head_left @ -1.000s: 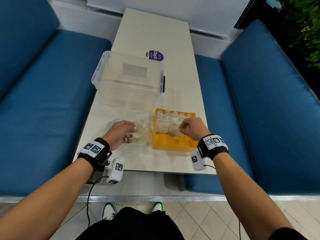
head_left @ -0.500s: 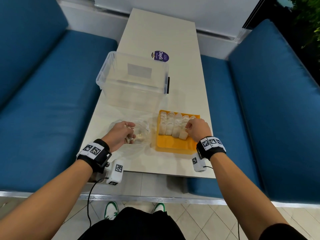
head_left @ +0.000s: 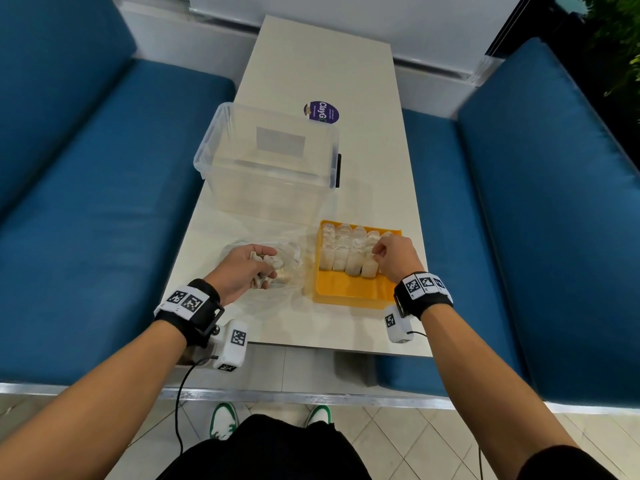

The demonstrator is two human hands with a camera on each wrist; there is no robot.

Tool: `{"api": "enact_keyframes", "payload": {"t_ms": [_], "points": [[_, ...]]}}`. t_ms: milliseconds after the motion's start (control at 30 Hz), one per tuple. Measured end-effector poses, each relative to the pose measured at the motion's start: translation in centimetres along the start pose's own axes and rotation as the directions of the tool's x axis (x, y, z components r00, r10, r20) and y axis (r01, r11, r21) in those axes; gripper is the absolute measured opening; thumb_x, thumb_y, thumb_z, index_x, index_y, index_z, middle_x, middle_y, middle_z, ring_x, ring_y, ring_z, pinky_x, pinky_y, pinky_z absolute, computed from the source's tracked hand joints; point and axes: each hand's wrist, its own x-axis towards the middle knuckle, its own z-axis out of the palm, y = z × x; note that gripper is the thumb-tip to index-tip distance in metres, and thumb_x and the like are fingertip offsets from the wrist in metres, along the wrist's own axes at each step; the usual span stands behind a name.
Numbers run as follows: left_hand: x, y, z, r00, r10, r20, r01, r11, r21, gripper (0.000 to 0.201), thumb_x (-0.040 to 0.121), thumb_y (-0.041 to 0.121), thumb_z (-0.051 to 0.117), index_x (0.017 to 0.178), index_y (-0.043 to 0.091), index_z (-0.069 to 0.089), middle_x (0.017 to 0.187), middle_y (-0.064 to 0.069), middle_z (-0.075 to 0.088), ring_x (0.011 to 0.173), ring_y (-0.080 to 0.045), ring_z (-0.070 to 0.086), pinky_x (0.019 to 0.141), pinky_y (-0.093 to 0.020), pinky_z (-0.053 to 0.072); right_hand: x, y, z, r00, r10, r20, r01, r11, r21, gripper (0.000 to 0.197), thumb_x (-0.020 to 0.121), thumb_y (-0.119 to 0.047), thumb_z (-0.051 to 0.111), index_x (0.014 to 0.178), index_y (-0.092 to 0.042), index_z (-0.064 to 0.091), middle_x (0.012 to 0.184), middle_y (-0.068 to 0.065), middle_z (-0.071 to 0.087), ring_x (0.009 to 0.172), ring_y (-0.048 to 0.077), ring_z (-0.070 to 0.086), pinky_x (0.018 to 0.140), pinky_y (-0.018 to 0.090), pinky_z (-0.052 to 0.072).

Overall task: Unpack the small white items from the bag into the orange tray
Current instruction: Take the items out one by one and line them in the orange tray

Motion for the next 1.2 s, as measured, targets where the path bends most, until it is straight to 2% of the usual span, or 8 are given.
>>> {"api": "enact_keyframes", "payload": {"t_ms": [167, 367, 433, 567, 733, 933, 1067, 1200], "points": [[-0.1, 0.0, -0.2, 0.997, 0.066, 0.044, -0.065, 0.997, -0.037, 0.024, 0.095, -0.009, 0.063, 0.117, -0.002, 0.063, 0.093, -0.017, 0.066, 0.087, -0.028, 0.065, 0.06, -0.03, 0.053, -0.3, -0.2, -0.3, 1.0, 0.007, -0.013, -0.007, 1.0, 0.001, 0.023, 0.089, -0.006, 0.064, 0.108, -0.018, 0.07, 0.102, 0.003, 0.067, 0.093, 0.023, 0.064, 0.085, 0.036, 0.055], [-0.3, 0.3, 0.2, 0.992, 0.113, 0.051, -0.11, 0.992, -0.062, 0.024, 0.093, 0.001, 0.07, 0.117, -0.002, 0.066, 0.101, -0.018, 0.069, 0.086, -0.026, 0.069, 0.059, -0.03, 0.051, -0.9, -4.2, -1.4, 0.961, -0.182, -0.209, 0.217, 0.963, 0.158, 0.014, 0.091, -0.014, 0.061, 0.095, -0.023, 0.072, 0.096, -0.004, 0.07, 0.087, 0.011, 0.062, 0.082, 0.029, 0.052], [-0.2, 0.4, 0.5, 0.992, 0.121, 0.041, -0.119, 0.992, -0.044, 0.03, 0.092, 0.005, 0.073, 0.12, -0.002, 0.064, 0.102, -0.021, 0.071, 0.085, -0.026, 0.071, 0.058, -0.029, 0.051, -1.7, -7.0, -1.7, 0.953, -0.256, -0.163, 0.293, 0.913, 0.283, 0.007, 0.091, -0.023, 0.068, 0.094, -0.023, 0.074, 0.09, -0.007, 0.073, 0.077, 0.001, 0.061, 0.075, 0.023, 0.048], [-0.2, 0.9, 1.4, 0.986, 0.162, 0.029, -0.163, 0.987, 0.005, 0.034, 0.088, 0.012, 0.08, 0.118, 0.003, 0.066, 0.104, -0.018, 0.075, 0.082, -0.021, 0.073, 0.059, -0.03, 0.049, -3.0, -12.2, -1.0, 0.935, -0.35, 0.061, 0.297, 0.865, 0.405, 0.032, 0.085, -0.053, 0.074, 0.096, -0.023, 0.076, 0.088, -0.009, 0.073, 0.079, 0.0, 0.064, 0.072, 0.019, 0.052], [-0.4, 1.0, 1.3, 0.986, 0.166, 0.014, -0.166, 0.986, -0.014, 0.037, 0.089, -0.001, 0.076, 0.123, 0.003, 0.062, 0.106, -0.022, 0.074, 0.083, -0.022, 0.075, 0.06, -0.028, 0.052, -3.0, -13.9, -0.2, 0.924, -0.383, -0.013, 0.352, 0.835, 0.422, 0.009, 0.09, -0.02, 0.073, 0.09, -0.012, 0.078, 0.077, -0.01, 0.068, 0.068, -0.003, 0.058, 0.065, 0.01, 0.042], [-0.5, 0.6, 0.7, 0.991, 0.118, 0.06, -0.116, 0.993, -0.036, 0.021, 0.092, 0.005, 0.072, 0.113, 0.003, 0.069, 0.1, -0.017, 0.074, 0.083, -0.025, 0.068, 0.06, -0.03, 0.045, -3.2, -14.6, -0.9, 0.923, -0.379, -0.071, 0.371, 0.821, 0.434, 0.007, 0.092, -0.017, 0.072, 0.089, -0.014, 0.077, 0.073, -0.016, 0.063, 0.067, -0.01, 0.055, 0.063, 0.005, 0.039], [-0.6, 0.9, 0.9, 0.989, 0.137, 0.052, -0.135, 0.99, -0.05, 0.033, 0.089, 0.028, 0.078, 0.114, 0.007, 0.074, 0.093, -0.009, 0.075, 0.075, -0.019, 0.063, 0.058, -0.029, 0.041, -3.4, -14.8, -1.1, 0.916, -0.401, -0.014, 0.362, 0.812, 0.459, 0.007, 0.091, -0.019, 0.073, 0.092, -0.015, 0.079, 0.075, -0.014, 0.066, 0.068, -0.001, 0.058, 0.065, 0.009, 0.039], [-0.7, 0.8, 0.9, 0.985, 0.171, 0.023, -0.17, 0.985, -0.028, 0.03, 0.09, 0.023, 0.078, 0.111, 0.002, 0.072, 0.093, -0.013, 0.077, 0.073, -0.02, 0.064, 0.056, -0.028, 0.042, -3.5, -14.9, -1.3, 0.929, -0.37, 0.002, 0.305, 0.768, 0.563, 0.018, 0.088, -0.013, 0.076, 0.105, -0.015, 0.077, 0.087, 0.001, 0.072, 0.08, 0.018, 0.067, 0.076, 0.024, 0.055]]}}
